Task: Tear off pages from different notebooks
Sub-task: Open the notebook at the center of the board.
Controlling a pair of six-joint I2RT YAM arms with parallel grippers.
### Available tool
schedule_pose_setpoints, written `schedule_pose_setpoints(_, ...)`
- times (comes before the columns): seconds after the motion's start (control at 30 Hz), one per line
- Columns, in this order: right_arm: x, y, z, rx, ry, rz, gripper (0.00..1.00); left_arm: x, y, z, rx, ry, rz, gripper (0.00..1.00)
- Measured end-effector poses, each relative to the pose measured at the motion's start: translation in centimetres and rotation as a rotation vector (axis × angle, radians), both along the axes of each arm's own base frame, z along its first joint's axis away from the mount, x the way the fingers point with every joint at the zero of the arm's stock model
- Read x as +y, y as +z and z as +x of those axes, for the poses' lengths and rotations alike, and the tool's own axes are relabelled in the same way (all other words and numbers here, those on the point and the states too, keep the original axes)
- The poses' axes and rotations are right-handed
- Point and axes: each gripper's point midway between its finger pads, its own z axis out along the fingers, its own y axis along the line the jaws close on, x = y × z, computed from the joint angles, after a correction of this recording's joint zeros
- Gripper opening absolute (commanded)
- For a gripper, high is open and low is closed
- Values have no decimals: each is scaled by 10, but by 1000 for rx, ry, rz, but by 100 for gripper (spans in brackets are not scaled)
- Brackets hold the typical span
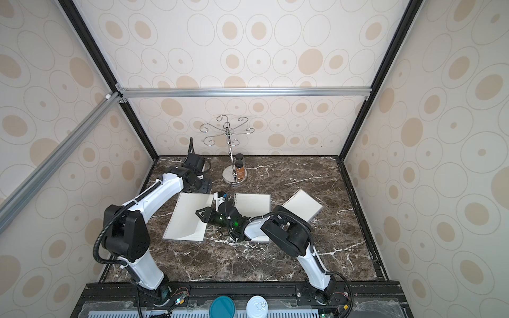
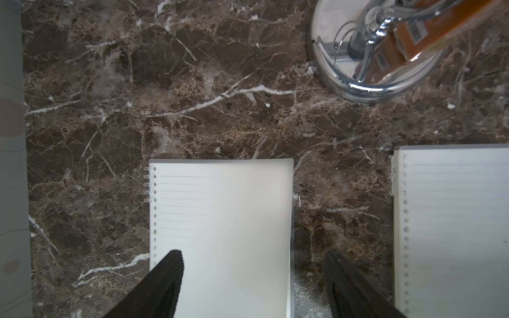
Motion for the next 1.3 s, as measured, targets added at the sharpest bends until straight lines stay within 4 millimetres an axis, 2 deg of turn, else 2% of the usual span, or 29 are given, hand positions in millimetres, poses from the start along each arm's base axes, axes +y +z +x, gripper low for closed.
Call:
schedule_pose_setpoints(0.17,7,10,-2,-21,10,14,42,1,-31,-3,77,-20,43,79)
schedule_pose_setpoints(0.3,8,7,-3,-24,12,8,43,10,-51,-6,124,-12,112,68)
schedule_pose_setpoints(0.4,8,2,-3,-20,12,-3,43,19,-59,-11,142,-2,159,57)
schedule_pose_setpoints(0.5,8,-1,-4,-15,12,-11,43,25,-58,-12,139,11,190,37)
schedule_pose_setpoints(0.57,8,-1,-4,-19,14,-12,43,28,-58,-12,136,18,210,20)
schedule_pose_setpoints(0.73,10,-1,-7,-31,18,-18,43,34,-55,-12,128,24,242,0)
schedule_pose_setpoints(0.9,8,-5,-14,-43,19,-37,43,37,-52,-11,120,30,257,0)
schedule_pose_setpoints(1.0,-5,-9,-21,-46,12,-66,43,36,-45,-13,102,29,242,0)
schedule_pose_setpoints(1.13,-39,-10,-30,-67,-33,-134,46,26,-20,-15,37,21,144,0)
schedule_pose_setpoints(1.3,-78,10,-37,-132,-91,-207,48,8,19,-14,-88,-9,-76,0)
